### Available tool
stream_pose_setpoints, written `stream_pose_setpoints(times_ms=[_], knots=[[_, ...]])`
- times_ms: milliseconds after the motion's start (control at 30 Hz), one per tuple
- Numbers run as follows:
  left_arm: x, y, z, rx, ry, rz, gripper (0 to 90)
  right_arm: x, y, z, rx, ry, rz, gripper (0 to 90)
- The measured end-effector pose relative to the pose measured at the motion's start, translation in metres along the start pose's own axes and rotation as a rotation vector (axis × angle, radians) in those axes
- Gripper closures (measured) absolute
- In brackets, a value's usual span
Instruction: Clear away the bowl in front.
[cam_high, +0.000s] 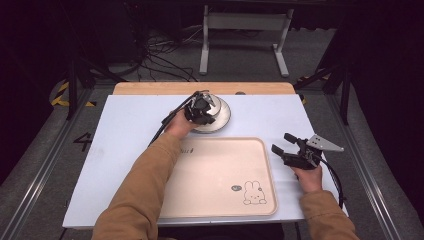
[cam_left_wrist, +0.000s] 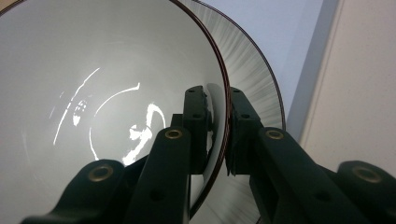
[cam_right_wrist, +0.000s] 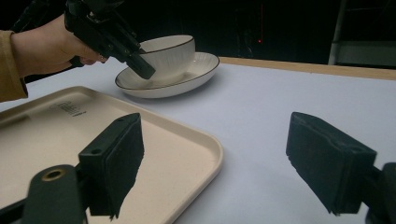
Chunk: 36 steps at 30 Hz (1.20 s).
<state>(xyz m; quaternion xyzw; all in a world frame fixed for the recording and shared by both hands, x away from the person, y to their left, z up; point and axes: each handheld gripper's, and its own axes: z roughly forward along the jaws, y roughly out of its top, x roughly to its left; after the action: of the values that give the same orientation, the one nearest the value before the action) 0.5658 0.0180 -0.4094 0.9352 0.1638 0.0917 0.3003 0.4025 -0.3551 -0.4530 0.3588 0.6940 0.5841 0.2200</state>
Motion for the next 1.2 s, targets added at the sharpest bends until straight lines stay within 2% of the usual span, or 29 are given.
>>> stream_pose_setpoints(times_ms=[367,633,700,733,933,967,1200], knots=[[-0.001,0.001,-0.001,0.012,0.015,0.022,82.3,0.000,0.000,0.000,0.001,-0.001,-0.002,19.5],[-0.008,0.008,-0.001,0.059,0.061,0.071,82.8,0.000,0.000,0.000,0.003,0.001,0.000,19.5],[-0.009,0.008,-0.001,0.060,0.067,0.065,82.8,0.000,0.000,0.000,0.003,0.001,-0.001,19.5],[-0.009,0.009,-0.002,0.063,0.066,0.075,82.8,0.000,0.000,0.000,0.002,0.001,0.000,19.5],[-0.011,0.015,-0.009,0.062,0.073,0.074,82.3,0.000,0.000,0.000,0.001,0.003,0.002,19.5],[-0.012,0.017,-0.011,0.072,0.073,0.088,82.1,0.000,0.000,0.000,0.002,0.003,0.002,19.5],[-0.018,0.024,-0.014,0.081,0.056,0.109,81.7,0.000,0.000,0.000,0.001,0.003,0.004,19.5]])
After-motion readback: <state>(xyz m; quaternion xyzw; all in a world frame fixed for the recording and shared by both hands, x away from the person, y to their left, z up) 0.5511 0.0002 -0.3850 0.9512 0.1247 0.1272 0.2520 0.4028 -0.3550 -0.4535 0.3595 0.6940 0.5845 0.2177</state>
